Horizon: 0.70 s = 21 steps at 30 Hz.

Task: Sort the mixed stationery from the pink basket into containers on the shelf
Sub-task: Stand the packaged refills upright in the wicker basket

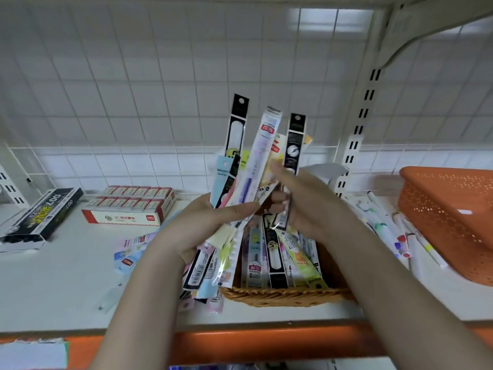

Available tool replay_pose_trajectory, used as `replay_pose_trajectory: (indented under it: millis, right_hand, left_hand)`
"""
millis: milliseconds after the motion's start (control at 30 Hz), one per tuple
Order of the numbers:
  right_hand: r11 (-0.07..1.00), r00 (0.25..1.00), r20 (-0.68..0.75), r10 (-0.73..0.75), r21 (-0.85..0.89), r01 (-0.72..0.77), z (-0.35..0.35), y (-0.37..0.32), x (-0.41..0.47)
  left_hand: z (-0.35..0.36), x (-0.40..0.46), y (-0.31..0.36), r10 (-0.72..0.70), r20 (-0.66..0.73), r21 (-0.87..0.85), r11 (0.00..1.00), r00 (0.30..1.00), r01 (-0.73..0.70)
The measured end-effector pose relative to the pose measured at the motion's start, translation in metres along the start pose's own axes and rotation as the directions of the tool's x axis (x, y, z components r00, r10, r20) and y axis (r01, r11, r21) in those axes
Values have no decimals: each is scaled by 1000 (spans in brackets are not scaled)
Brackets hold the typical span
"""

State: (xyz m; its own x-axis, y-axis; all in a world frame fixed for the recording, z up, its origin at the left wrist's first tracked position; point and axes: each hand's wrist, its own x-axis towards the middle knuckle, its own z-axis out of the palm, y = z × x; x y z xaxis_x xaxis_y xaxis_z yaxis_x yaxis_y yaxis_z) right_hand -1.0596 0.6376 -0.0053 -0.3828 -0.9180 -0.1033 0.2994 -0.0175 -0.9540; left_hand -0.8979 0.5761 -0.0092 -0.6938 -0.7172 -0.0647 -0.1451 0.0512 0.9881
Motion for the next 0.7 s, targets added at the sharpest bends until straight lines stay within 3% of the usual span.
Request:
replay_pose_trajectory:
  millis: [133,267,333,433,533,700]
  right_hand:
    - [996,993,-85,-81,-33,79,9,2,5]
    - [979,966,-238,-100,151,138,0,-14,10]
    - [966,972,-222,-70,226,122,2,-17,8]
    - [997,995,-97,-9,70,16,7,-11,8]
    - [993,994,-55,-92,-74,88,11,-8,10]
    - [976,979,-154,-135,-192,104,-4,-21,12]
  left_hand:
    - [0,3,2,-1,-6,-41,999,1000,0]
    - [-6,7,2,-16,-69,-101,995,998,9]
    - [-8,9,2,-5,-87,-122,993,996,-5]
    - [-6,14,0,30,-102,-51,998,994,-35]
    - [-1,14,3,119,-50,83,990,992,-115]
    - [-3,16,1,102,-138,-60,992,985,-111]
